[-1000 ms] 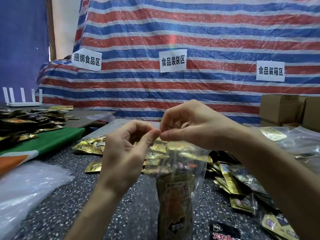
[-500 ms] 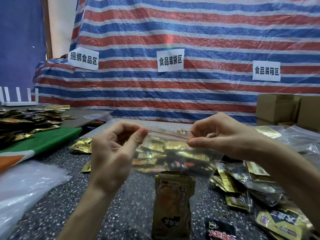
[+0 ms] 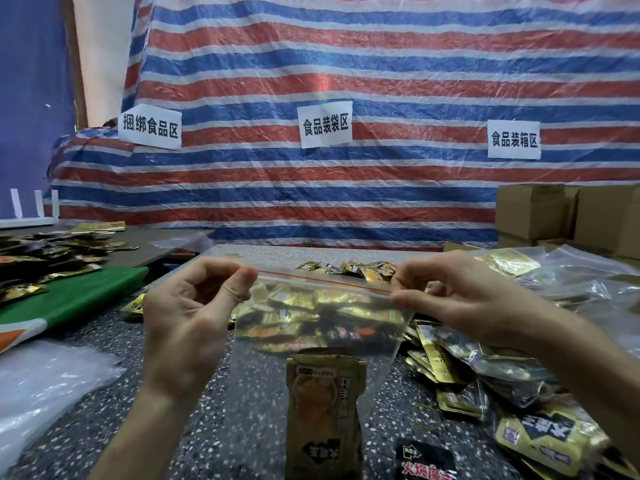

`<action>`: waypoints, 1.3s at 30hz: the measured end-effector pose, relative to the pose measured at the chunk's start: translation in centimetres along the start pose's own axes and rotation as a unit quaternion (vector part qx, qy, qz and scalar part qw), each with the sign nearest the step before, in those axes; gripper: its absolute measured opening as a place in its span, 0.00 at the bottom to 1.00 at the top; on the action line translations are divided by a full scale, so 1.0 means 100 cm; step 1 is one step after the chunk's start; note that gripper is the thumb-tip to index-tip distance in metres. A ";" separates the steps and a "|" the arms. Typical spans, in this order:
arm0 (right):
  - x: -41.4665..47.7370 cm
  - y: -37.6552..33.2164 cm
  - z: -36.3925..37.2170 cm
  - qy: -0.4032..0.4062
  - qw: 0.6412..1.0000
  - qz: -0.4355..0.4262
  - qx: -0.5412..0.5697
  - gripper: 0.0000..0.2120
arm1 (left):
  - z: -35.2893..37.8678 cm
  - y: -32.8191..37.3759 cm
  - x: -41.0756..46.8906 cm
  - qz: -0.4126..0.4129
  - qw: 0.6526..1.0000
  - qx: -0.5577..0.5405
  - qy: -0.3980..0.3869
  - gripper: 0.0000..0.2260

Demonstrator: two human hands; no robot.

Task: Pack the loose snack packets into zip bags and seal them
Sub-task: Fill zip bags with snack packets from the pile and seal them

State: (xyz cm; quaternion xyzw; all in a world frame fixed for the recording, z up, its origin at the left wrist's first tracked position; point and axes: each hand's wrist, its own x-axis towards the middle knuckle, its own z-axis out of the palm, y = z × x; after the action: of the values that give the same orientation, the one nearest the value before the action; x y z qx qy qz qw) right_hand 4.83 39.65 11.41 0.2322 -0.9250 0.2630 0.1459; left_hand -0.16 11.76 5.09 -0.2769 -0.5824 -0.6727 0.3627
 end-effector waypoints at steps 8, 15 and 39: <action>-0.006 0.015 0.005 0.052 0.995 -0.070 -0.050 0.20 | -0.001 -0.007 -0.001 0.006 1.000 0.022 -0.003 0.02; -0.020 0.030 0.047 0.139 0.967 0.006 0.212 0.43 | 0.009 -0.008 -0.006 -0.075 0.989 -0.129 -0.025 0.11; -0.024 0.057 0.032 0.236 0.866 0.259 0.357 0.36 | 0.040 -0.045 -0.040 -0.206 0.977 0.036 -0.051 0.10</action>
State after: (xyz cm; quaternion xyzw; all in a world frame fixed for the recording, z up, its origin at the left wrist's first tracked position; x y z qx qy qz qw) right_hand 3.53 43.03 5.48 -0.0486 -0.7327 0.6506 0.1937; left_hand -1.65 16.60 -0.01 -0.1716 -0.6685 -0.6966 0.1961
